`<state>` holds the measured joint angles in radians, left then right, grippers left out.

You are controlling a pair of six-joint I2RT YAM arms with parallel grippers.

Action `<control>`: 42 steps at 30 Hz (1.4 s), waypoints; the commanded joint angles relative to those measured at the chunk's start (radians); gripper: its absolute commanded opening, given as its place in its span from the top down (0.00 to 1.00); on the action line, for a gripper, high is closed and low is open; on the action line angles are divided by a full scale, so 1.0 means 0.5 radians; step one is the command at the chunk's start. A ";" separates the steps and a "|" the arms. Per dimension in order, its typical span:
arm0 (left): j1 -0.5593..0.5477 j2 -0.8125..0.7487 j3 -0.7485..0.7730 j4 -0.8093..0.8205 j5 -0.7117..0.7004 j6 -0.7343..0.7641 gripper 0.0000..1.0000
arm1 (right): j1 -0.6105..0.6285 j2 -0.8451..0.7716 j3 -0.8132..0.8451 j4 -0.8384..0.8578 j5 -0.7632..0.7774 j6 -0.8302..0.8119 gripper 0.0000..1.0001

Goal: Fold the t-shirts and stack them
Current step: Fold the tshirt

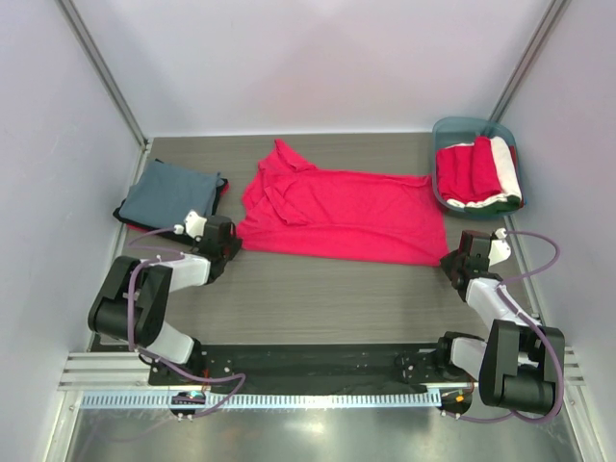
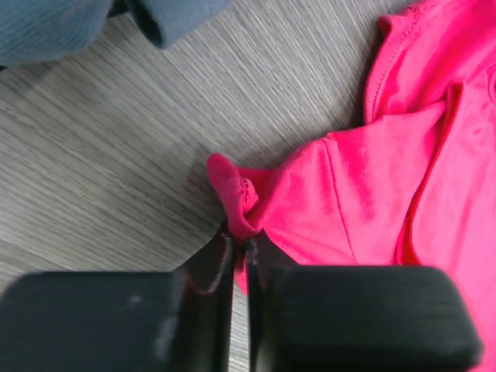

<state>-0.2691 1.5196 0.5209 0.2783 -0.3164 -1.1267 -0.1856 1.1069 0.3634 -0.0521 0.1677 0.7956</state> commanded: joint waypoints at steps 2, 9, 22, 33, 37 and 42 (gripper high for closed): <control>-0.002 -0.057 0.026 -0.182 -0.131 0.029 1.00 | -0.012 -0.029 -0.015 0.058 0.005 -0.017 0.99; -0.002 -0.235 0.154 -0.538 -0.131 0.032 1.00 | -0.012 -0.094 0.077 -0.128 0.005 0.038 0.99; 0.075 -0.520 1.369 -1.565 -0.094 0.237 1.00 | -0.012 0.044 1.276 -0.742 -0.127 0.105 0.99; 0.072 -1.036 1.800 -2.092 -0.049 0.455 1.00 | -0.012 -0.409 1.659 -1.229 -0.305 0.007 0.99; 0.072 -1.100 2.184 -2.311 0.016 0.489 1.00 | -0.012 -0.541 2.022 -1.426 -0.292 -0.039 0.99; 0.072 -1.098 2.517 -2.455 0.029 0.529 1.00 | -0.012 -0.572 2.350 -1.574 -0.222 -0.094 0.99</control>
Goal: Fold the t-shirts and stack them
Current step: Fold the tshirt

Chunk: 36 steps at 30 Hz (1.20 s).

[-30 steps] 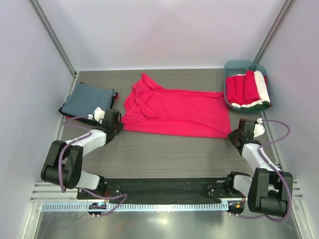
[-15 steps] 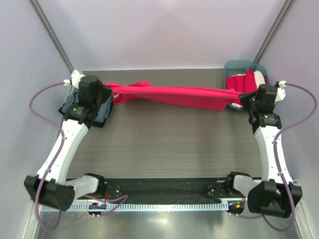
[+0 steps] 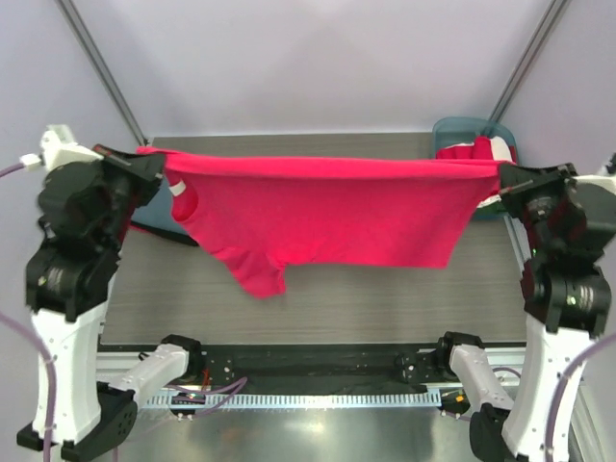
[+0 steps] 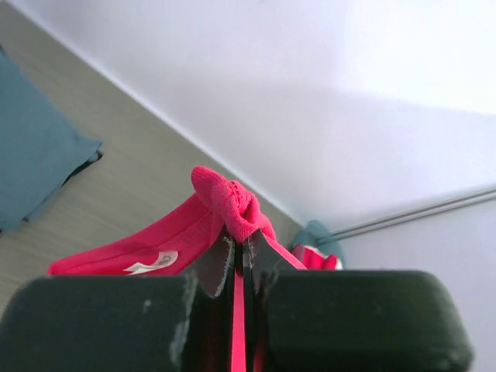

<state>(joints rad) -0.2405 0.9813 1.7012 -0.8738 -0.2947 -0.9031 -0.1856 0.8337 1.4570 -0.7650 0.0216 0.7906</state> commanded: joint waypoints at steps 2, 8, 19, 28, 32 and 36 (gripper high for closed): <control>0.015 0.028 0.242 -0.173 -0.027 0.097 1.00 | -0.012 -0.008 0.230 -0.154 0.119 -0.102 0.99; 0.018 0.209 0.087 -0.041 -0.009 0.085 1.00 | -0.012 0.216 0.197 -0.032 0.019 -0.096 0.99; 0.153 0.994 0.891 0.024 0.157 0.064 1.00 | -0.012 0.928 0.641 0.171 -0.196 -0.004 0.99; 0.306 1.406 1.172 0.186 0.463 0.039 1.00 | -0.012 1.388 1.071 0.162 -0.368 0.048 0.99; 0.306 1.290 0.621 0.525 0.500 0.073 1.00 | -0.012 1.373 0.680 0.366 -0.451 0.002 0.99; 0.306 1.148 -0.120 0.817 0.497 0.070 1.00 | -0.009 1.284 0.158 0.603 -0.469 -0.029 0.99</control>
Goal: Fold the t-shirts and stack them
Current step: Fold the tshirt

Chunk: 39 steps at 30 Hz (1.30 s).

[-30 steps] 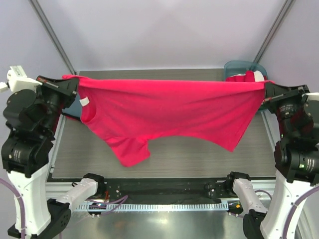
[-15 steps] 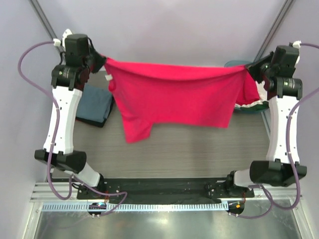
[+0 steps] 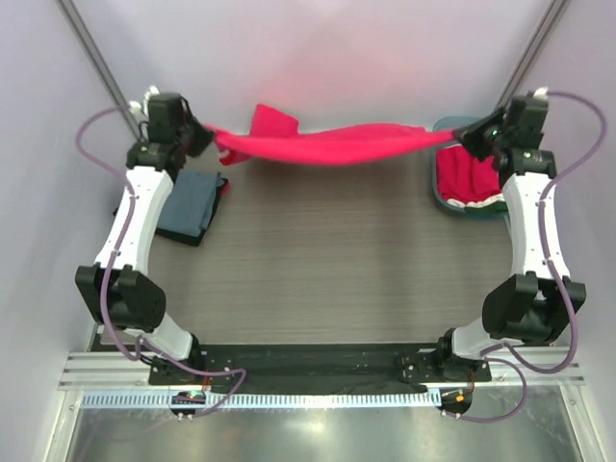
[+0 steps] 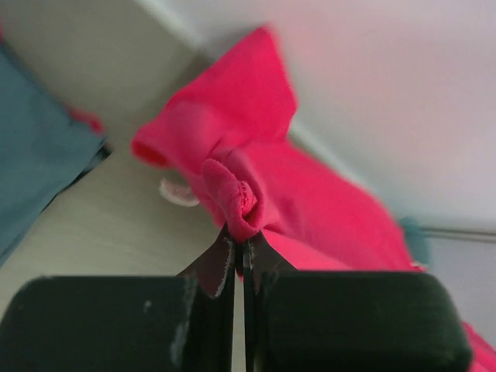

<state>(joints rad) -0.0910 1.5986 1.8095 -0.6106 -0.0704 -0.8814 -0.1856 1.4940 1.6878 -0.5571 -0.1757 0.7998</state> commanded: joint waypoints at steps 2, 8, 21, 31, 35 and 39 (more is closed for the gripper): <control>0.007 -0.157 -0.675 0.444 0.100 0.014 1.00 | -0.012 -0.064 -0.585 0.276 -0.036 -0.081 0.99; -0.002 -0.377 -1.443 0.834 0.187 -0.056 1.00 | -0.012 -0.193 -1.331 0.586 0.011 -0.111 0.99; -0.017 -1.218 -2.449 0.672 0.135 -0.029 1.00 | -0.012 -0.969 -2.400 0.618 0.293 -0.075 0.99; -0.017 -1.850 -2.745 0.298 0.095 -0.084 0.98 | -0.009 -1.604 -2.602 0.197 0.480 0.011 0.92; -0.021 -1.924 -2.757 0.166 0.073 -0.084 0.67 | -0.012 -1.699 -2.627 0.081 0.471 0.075 0.66; -0.020 -1.979 -2.711 0.049 0.006 -0.105 0.41 | -0.012 -1.797 -2.603 0.025 0.547 0.085 0.52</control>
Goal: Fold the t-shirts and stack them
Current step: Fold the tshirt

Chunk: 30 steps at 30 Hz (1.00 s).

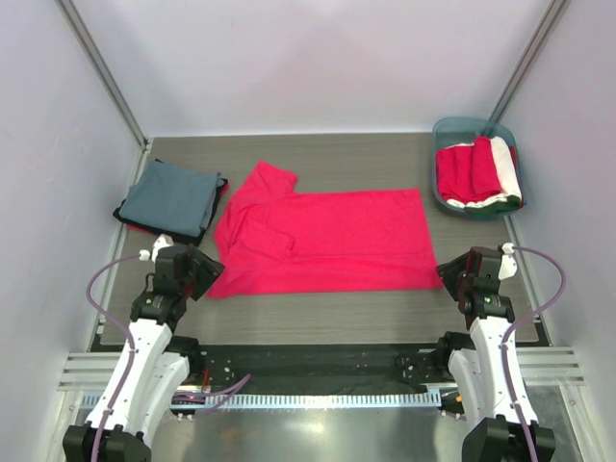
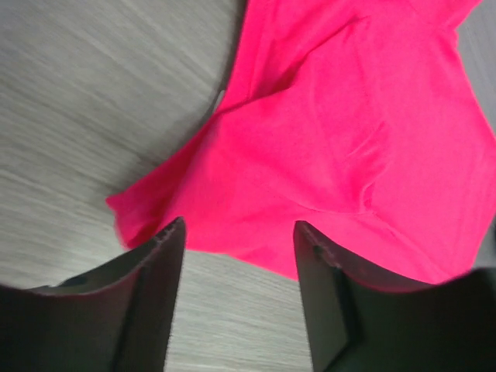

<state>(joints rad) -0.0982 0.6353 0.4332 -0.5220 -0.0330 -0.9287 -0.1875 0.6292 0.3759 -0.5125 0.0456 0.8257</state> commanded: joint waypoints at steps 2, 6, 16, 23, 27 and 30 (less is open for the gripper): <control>-0.006 -0.089 0.069 -0.161 -0.106 -0.035 0.38 | -0.005 -0.083 0.061 -0.073 0.120 0.005 0.51; -0.009 -0.105 0.186 -0.250 -0.179 -0.008 0.20 | -0.009 -0.053 0.162 -0.046 0.081 -0.148 0.51; -0.012 0.033 0.394 0.056 0.057 0.096 0.00 | 0.022 0.119 0.328 0.264 -0.290 -0.354 0.44; -0.349 0.453 0.554 0.461 -0.072 0.136 0.00 | 0.534 0.664 0.631 0.497 0.163 -0.439 0.46; -0.454 0.784 0.698 0.636 -0.109 0.225 0.00 | 0.651 1.029 0.861 0.497 0.289 -0.510 0.50; -0.454 0.910 0.763 0.829 -0.142 0.290 0.00 | 0.666 1.162 1.000 0.522 0.369 -0.574 0.48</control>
<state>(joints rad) -0.3241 1.0592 0.7609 -0.2703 -0.0608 -0.8391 0.1390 1.1805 0.8001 -0.3077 0.1242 0.5957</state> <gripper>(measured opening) 0.994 0.513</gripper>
